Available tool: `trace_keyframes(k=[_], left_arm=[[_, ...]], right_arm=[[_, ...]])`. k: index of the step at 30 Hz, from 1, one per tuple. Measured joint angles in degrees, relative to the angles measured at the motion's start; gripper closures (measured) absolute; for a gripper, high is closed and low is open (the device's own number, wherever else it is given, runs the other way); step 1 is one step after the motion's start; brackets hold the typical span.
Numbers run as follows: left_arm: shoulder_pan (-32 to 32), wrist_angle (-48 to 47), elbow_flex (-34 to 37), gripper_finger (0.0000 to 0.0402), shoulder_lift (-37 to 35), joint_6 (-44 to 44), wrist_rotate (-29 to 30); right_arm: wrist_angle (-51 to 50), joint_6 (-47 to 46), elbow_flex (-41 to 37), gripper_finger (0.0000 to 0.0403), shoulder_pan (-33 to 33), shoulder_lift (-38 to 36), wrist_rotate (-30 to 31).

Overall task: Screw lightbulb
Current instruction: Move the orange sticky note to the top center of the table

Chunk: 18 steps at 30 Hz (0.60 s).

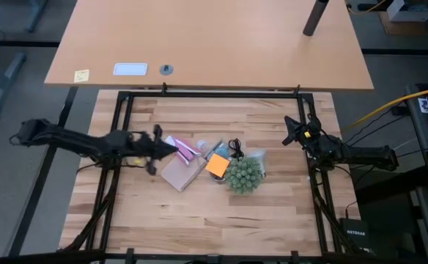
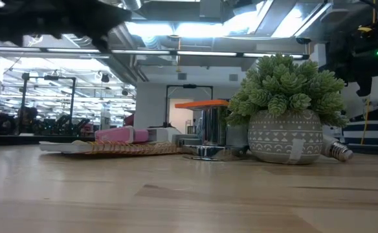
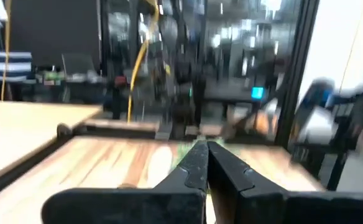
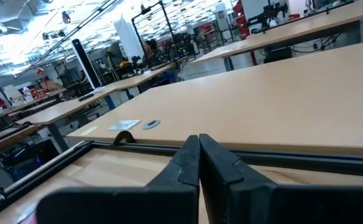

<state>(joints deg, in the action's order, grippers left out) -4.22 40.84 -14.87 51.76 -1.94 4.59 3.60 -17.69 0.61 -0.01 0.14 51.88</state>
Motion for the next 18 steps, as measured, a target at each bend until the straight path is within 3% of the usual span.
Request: trace_keyframes(k=[8,18], left_arm=[[1.71,-0.02,-8.31,0.0393,18.01,-2.52,0.95],[2.02,-11.87,-16.73,0.0259,25.60,-8.23,0.95]], right_arm=[[-0.06,0.00,-0.01,0.0397,0.00,0.00,-0.03],[-0.20,0.00,-0.01,0.0397,0.00,0.00,-0.07]])
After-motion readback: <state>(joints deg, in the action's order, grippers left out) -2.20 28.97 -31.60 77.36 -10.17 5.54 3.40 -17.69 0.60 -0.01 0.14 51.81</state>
